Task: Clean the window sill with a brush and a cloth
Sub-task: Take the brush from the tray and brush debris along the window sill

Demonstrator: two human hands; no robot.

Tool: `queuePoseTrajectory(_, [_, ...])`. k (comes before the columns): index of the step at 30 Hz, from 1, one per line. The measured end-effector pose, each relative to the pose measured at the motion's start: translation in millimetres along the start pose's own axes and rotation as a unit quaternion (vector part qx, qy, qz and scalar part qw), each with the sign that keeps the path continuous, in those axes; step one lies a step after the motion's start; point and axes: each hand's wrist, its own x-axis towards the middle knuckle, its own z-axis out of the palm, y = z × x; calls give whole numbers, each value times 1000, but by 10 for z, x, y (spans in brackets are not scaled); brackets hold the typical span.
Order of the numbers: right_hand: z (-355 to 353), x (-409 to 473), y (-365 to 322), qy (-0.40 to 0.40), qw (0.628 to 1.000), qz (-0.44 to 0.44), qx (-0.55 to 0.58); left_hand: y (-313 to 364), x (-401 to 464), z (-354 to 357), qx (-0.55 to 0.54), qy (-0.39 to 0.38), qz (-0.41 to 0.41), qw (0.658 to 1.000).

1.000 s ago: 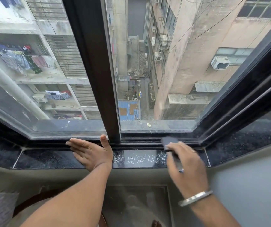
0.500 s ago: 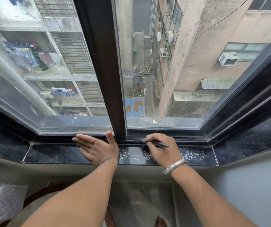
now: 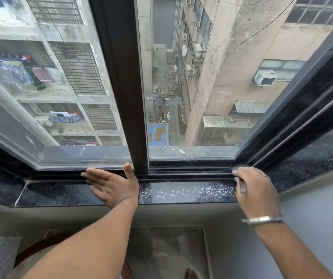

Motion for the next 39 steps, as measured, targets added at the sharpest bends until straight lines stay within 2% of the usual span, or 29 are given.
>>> queuePoseTrajectory(2, [-47, -180, -15, 53, 997, -34, 45, -5, 2, 8, -1, 4, 1, 1000])
queuePoseTrajectory(4, [-63, -270, 23, 102, 989, -11, 104, -6, 4, 13, -2, 7, 1, 1000])
queuePoseTrajectory(6, [-25, -257, 108, 115, 986, 18, 120, -4, 4, 17, -4, 8, 1, 1000])
queuePoseTrajectory(10, [187, -84, 123, 81, 985, 100, 113, -11, 3, 25, -5, 14, 4, 1000])
queuePoseTrajectory(12, [299, -19, 6, 66, 975, 138, 162, -14, 2, 27, -5, 15, 4, 1000])
queuePoseTrajectory(14, [374, 19, -124, 24, 962, 129, 238, -9, 0, 23, -5, 15, 2, 1000])
queuePoseTrajectory(18, [336, -61, -206, -53, 934, 57, 349, -3, -5, 22, -6, 16, 6, 1000])
queuePoseTrajectory(19, [305, -97, -172, -41, 930, 57, 361, -3, -3, 20, -6, 15, 5, 1000])
queuePoseTrajectory(21, [242, -171, -63, 36, 931, 82, 355, 0, -2, 16, -6, 13, 5, 1000])
queuePoseTrajectory(23, [214, -205, 82, 130, 938, 115, 299, 9, 1, 11, -5, 11, 3, 1000])
queuePoseTrajectory(25, [238, -190, 166, 169, 946, 149, 233, 19, -8, 5, -4, 8, 2, 1000])
queuePoseTrajectory(28, [373, -96, 8, 107, 949, 195, 222, 16, -15, -5, -3, 9, 2, 1000])
queuePoseTrajectory(32, [559, -52, -497, 14, 939, 158, 304, 20, -27, -19, -1, 7, -1, 1000])
queuePoseTrajectory(36, [531, -149, -807, -167, 899, 45, 402, 40, -36, -33, -5, 4, -1, 1000])
queuePoseTrajectory(37, [502, -172, -809, -193, 886, 36, 420, 41, -33, -35, -5, 4, -2, 1000])
queuePoseTrajectory(39, [418, -209, -716, -178, 867, 52, 462, 39, -28, -31, -4, 5, 0, 1000])
